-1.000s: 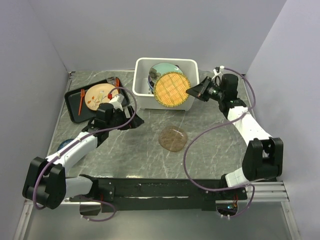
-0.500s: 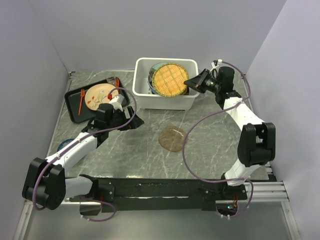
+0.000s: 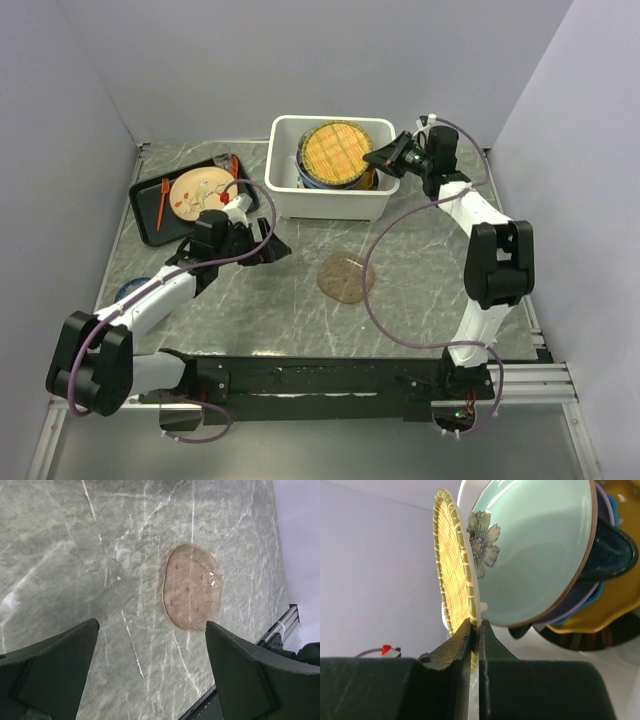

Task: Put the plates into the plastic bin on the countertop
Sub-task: Place the plate in the plastic bin.

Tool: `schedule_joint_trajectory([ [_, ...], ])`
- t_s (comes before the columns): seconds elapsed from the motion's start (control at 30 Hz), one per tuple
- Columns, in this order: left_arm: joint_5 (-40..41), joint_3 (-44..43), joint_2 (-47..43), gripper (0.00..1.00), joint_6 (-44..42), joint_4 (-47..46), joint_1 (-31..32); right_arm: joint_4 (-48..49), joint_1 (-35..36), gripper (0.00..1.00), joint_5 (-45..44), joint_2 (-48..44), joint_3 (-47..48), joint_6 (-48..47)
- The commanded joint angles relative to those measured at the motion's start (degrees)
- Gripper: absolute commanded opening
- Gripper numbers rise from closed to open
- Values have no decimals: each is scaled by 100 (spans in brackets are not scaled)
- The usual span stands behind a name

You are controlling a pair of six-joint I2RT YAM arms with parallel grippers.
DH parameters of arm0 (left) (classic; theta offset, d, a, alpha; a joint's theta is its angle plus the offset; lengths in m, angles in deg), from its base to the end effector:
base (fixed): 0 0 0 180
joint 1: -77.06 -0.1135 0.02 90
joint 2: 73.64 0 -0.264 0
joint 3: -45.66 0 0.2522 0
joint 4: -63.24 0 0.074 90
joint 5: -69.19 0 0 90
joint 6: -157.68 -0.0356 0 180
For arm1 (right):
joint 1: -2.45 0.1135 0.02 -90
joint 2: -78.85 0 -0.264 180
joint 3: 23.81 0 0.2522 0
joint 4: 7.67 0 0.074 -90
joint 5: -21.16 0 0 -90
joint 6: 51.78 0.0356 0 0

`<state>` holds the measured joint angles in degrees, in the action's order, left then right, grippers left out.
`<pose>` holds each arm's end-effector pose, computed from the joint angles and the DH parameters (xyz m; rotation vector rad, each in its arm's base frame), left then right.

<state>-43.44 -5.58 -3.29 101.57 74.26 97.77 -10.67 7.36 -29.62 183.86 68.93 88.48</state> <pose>0.2402 -0.1054 0.2259 -0.0007 2.2084 -0.9695 0.4293 0.0595 0.2881 0.2567 1.9616 1.2778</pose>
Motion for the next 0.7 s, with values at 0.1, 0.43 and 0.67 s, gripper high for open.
schedule_joint_trajectory([
  [0.1, -259, 109, -161, 92, 126, -315, 12, 489, -34, 0, 130, 467, 837, 257],
  [0.43, -31, 512, -618, 93, 320, -306, 21, 31, -16, 0, 42, 1091, 1637, 168],
  [0.67, 110, 504, -777, 93, 320, -183, 21, -312, 37, 3, 120, 1645, 2148, 203],
])
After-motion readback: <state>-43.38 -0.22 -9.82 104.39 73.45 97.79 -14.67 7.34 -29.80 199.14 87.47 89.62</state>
